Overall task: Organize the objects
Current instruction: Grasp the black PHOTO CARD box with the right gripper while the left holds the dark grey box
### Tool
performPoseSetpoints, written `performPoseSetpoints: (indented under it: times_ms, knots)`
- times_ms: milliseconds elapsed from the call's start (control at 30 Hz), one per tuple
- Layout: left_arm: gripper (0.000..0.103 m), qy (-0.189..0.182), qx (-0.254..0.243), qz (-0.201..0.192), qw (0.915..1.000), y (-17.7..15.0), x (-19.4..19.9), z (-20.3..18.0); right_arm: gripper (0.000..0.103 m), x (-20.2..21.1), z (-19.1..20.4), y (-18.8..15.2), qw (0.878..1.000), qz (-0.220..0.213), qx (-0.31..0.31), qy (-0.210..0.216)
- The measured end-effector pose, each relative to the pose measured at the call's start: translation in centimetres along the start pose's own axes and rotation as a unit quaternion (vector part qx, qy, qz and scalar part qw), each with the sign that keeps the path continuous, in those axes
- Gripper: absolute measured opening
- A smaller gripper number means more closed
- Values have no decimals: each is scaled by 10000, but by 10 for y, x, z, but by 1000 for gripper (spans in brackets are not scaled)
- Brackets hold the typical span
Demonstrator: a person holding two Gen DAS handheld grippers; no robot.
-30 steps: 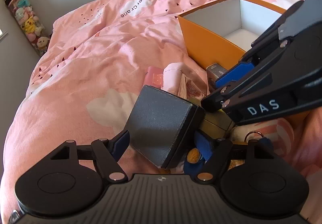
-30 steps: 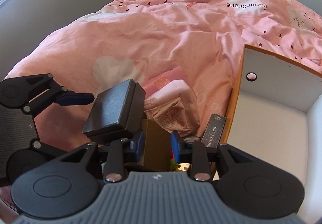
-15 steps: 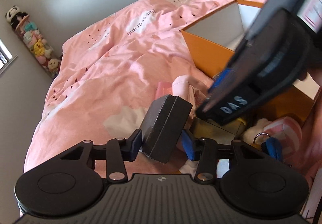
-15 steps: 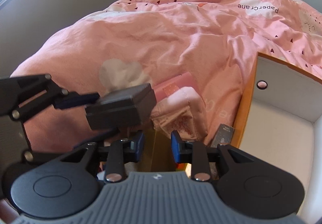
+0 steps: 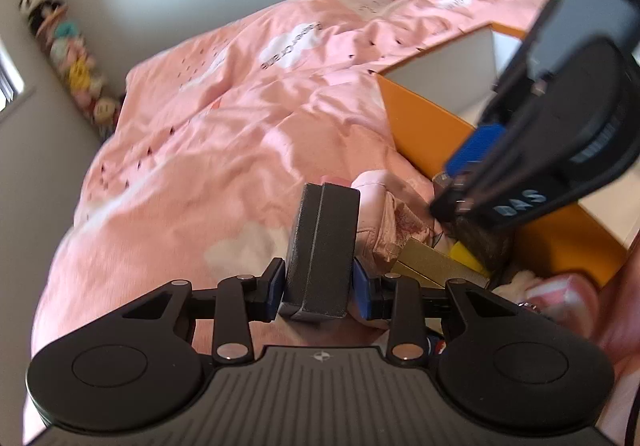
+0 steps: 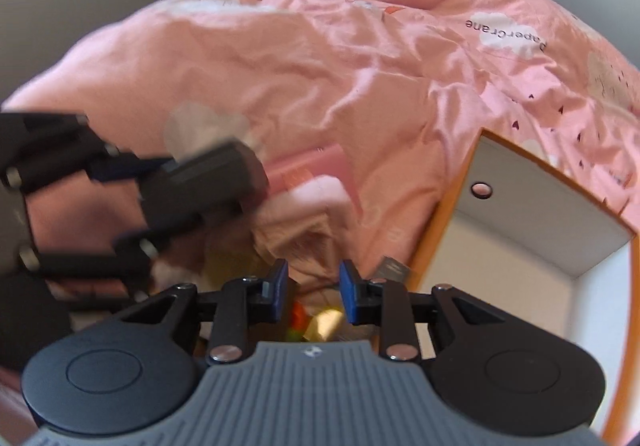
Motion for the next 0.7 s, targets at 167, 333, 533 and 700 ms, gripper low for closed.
performPoseSetpoints:
  times_ms: [167,333,533,700]
  knots:
    - [38,-465,891,305,9945,4,7,19,63,1,5,-3,9885,638,1361,174]
    - [38,-446,1251,476,9900,13,3,25,83,-12,17,-2,9463,1331,2940,168]
    - [38,-461,1538,635,9850,17,-10,31,87,-47,10,2,8980,2068,3877,224]
    - [38,-318,1480,659,9863,24,-16,26,94,-69,2,-1,8748,2407,4189,365]
Point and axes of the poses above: each gripper's, at about its wrist camera, not at the fingertips, and x roughly against the way its jaws point, z to its left, y to its top, the point moved 4 cm from there along -x, roughly the way its jaws point, and after that the axes turned 5 degrees about y, right-handed, at the moved point
